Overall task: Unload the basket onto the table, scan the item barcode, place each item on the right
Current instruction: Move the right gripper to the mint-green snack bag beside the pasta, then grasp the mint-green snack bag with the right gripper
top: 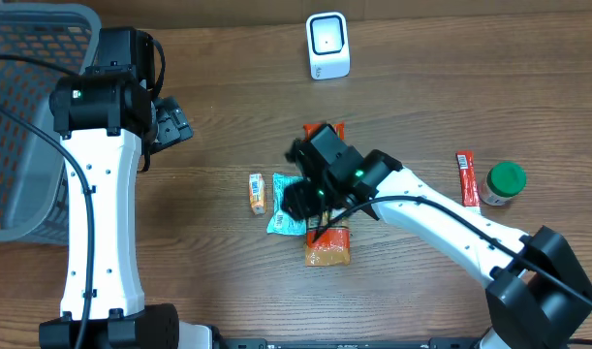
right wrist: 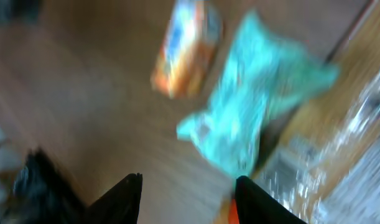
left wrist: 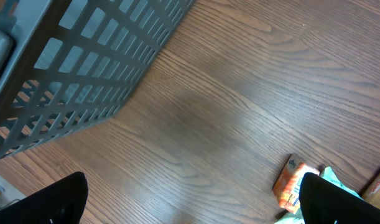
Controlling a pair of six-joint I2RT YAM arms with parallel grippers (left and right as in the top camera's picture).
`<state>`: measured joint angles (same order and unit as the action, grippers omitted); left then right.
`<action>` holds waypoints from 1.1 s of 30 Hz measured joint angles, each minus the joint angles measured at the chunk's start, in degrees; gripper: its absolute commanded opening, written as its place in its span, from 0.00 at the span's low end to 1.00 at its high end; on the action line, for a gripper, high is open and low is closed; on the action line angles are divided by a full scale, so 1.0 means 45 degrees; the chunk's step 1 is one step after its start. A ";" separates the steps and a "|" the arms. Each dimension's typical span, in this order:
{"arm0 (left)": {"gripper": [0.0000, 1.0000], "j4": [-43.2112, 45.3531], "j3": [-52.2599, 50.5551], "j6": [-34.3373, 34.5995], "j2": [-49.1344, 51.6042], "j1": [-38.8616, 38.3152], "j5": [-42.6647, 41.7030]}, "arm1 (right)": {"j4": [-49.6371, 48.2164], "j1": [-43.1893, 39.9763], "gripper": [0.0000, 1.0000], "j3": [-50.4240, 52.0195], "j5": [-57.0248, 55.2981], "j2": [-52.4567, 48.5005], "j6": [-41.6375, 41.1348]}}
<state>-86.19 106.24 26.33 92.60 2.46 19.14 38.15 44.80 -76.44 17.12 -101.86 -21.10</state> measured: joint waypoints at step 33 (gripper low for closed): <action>1.00 -0.0005 0.0000 0.0000 0.0000 0.0000 0.0000 | -0.0146 0.0359 0.60 -0.0131 -0.2084 -0.2069 -0.1564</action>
<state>-86.21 106.24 26.33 92.60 2.46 19.14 37.50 46.41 -77.03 7.75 -111.18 -28.14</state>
